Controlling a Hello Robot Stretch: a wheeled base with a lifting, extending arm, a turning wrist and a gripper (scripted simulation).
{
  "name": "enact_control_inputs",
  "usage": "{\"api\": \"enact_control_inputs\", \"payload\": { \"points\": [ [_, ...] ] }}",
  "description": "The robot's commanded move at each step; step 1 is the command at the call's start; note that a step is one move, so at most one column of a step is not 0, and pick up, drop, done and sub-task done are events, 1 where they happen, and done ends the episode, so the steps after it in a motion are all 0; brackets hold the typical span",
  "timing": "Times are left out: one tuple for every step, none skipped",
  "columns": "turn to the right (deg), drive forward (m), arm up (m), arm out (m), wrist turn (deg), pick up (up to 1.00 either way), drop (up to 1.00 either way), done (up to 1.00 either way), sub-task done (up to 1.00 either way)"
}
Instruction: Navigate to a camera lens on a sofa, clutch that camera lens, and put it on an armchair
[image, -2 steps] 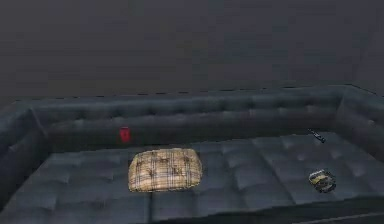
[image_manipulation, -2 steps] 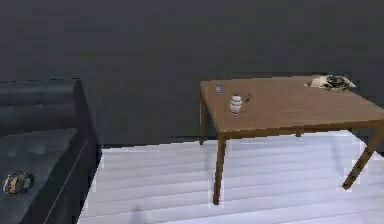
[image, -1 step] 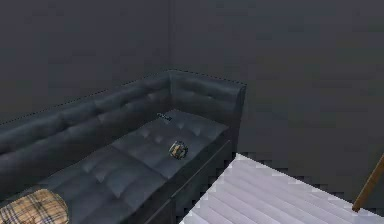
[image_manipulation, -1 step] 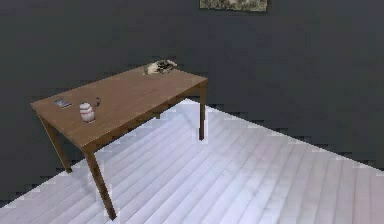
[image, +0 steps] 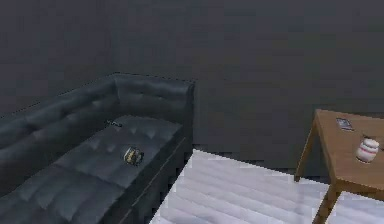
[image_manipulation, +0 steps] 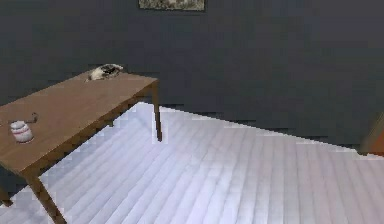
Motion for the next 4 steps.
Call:
{"api": "enact_control_inputs", "payload": {
  "points": [
    [0.0, 0.50, 0.00, 0.00, 0.0, 0.00, 0.00, 0.00, 0.00],
    [-45.0, 0.00, 0.00, 0.00, 0.0, 0.00, 0.00, 0.00, 0.00],
    [-45.0, 0.00, 0.00, 0.00, 0.0, 0.00, 0.00, 0.00, 0.00],
    [-30.0, 0.00, 0.00, 0.00, 0.0, 0.00, 0.00, 0.00, 0.00]
  ]
}}
